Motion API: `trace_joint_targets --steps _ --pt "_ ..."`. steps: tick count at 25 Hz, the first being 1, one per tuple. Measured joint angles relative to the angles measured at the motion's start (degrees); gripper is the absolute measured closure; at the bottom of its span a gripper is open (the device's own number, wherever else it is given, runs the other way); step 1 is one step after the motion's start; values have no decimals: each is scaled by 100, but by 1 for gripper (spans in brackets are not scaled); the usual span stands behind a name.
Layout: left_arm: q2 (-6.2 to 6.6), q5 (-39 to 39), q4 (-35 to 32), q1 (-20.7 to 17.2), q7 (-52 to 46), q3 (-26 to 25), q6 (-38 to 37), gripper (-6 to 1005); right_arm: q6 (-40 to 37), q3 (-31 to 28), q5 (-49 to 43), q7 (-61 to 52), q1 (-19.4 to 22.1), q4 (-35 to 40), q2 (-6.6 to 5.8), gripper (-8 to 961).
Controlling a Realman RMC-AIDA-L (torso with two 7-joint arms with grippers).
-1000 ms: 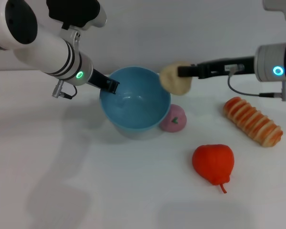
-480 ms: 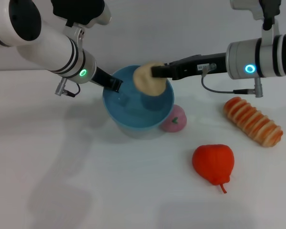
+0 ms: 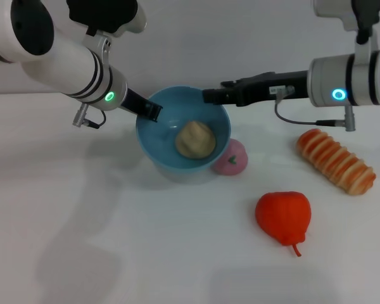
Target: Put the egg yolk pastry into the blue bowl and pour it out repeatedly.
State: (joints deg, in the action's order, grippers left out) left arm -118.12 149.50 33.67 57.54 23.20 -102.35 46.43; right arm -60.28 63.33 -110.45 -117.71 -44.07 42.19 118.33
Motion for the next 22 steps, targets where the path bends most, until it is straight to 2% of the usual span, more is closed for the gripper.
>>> trace_joint_targets --steps 2,8,11,17,21,22 --pt "0 -2 0 -34 0 29 -125 999 35 -3 4 343 229 209 0 460" --pt "0 0 -45 -105 0 64 -396 999 300 -7 85 1144 1315 1225 34 439" --pt "-4 1 -50 -112 0 103 -519 999 567 -7 715 2029 1742 1329 63 432" --pt "-14 1 -29 -110 9 219 -617 999 683 -10 3459 4708 2374 611 54 430" --pt "-11 1 71 -96 18 273 -795 1000 743 -173 4517 6278 2569 -182 65 431" --pt "-9 1 93 -90 22 319 -852 1000 743 -173 4517 6278 2569 -182 65 431"
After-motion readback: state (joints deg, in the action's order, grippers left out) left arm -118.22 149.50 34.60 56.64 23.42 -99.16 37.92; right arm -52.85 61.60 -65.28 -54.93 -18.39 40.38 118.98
